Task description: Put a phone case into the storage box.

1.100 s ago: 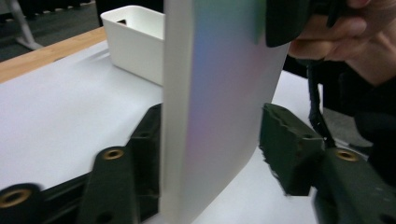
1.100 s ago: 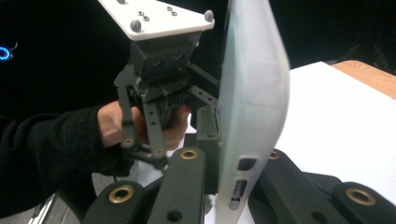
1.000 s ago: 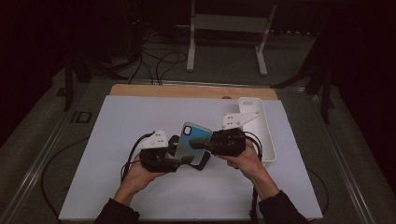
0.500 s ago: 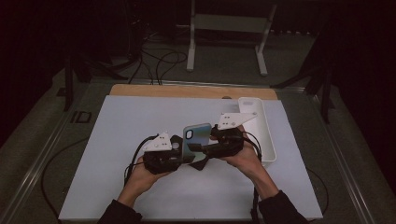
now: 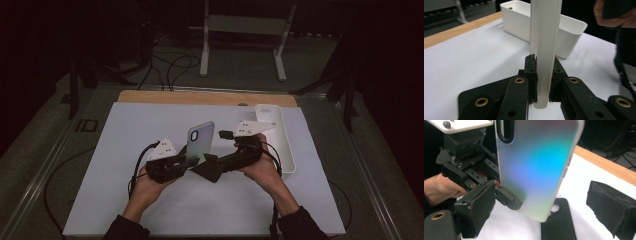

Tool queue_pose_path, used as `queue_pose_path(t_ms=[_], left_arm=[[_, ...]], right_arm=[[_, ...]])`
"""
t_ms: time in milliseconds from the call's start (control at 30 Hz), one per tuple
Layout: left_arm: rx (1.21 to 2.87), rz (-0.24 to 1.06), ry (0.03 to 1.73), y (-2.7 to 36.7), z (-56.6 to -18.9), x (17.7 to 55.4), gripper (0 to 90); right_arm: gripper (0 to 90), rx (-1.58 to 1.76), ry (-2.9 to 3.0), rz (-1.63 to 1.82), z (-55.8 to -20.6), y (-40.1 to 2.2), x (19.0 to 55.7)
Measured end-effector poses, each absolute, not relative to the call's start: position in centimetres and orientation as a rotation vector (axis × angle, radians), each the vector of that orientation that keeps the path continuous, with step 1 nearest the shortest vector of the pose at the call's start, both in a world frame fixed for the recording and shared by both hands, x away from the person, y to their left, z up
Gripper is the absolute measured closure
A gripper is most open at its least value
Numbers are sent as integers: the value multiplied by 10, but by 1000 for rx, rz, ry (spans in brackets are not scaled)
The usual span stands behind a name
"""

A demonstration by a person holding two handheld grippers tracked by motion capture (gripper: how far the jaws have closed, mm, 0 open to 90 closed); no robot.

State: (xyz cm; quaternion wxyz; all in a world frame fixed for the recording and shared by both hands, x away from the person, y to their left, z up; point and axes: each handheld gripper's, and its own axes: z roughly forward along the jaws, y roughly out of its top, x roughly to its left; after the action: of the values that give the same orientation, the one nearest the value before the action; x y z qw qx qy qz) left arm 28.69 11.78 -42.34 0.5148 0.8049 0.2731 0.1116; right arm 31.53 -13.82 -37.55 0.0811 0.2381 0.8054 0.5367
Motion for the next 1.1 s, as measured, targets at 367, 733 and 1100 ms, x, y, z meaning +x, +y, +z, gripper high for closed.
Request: queue_pose_path(t_ms=[367, 733, 1100], left_arm=[[1910, 370, 772, 119, -426, 287, 811], [1923, 419, 815, 107, -437, 283, 812], [1940, 427, 804, 94, -441, 279, 811]], right_arm=[[80, 845, 2277, 1671, -369, -142, 318], [81, 956, 2198, 1713, -371, -136, 321], [86, 977, 2199, 1726, -374, -120, 321]])
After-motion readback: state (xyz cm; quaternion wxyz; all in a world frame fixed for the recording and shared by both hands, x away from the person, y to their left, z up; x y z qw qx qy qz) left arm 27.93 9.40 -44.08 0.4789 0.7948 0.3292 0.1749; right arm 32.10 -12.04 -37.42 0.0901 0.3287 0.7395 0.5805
